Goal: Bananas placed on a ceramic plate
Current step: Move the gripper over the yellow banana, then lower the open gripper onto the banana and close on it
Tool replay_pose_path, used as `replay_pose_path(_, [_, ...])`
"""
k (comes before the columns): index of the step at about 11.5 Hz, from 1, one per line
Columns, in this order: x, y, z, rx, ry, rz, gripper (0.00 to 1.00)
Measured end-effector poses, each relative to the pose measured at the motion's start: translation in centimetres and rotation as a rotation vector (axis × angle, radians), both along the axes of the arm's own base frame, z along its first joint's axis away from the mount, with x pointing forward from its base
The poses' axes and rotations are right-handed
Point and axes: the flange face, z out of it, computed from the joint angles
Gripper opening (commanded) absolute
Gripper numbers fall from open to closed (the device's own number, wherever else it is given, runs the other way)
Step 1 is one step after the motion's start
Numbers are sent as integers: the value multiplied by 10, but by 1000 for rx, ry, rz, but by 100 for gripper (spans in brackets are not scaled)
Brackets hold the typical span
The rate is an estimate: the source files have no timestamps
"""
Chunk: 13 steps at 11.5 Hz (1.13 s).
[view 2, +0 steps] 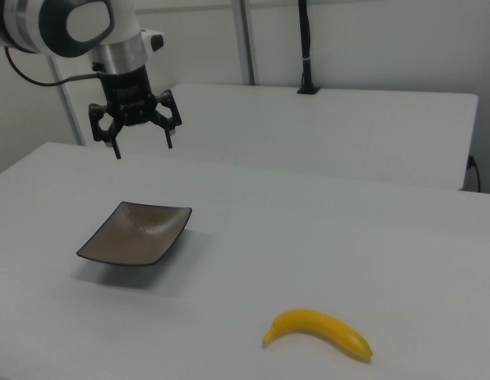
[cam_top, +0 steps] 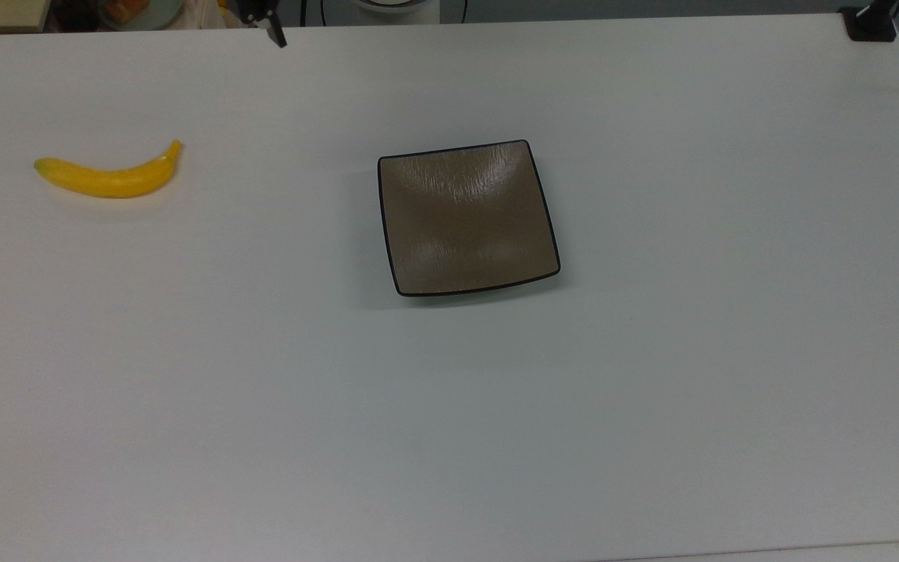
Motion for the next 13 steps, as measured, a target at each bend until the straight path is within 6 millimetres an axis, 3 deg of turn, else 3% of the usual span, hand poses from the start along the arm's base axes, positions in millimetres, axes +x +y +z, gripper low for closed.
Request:
replay_pose_path(2, [-1,-40,-3,-15,-10,162,100])
replay_pose_path(4, [-5,-94,-8,-27,-13,273,100])
replay_pose_path(7, [-2,-158,-33,-40,-12,330,100])
replay_pose_path(10, [11,-193,-69,-50,-8,335,100])
replay_pose_path(13, [29,-219,-120,-81,8,344,100])
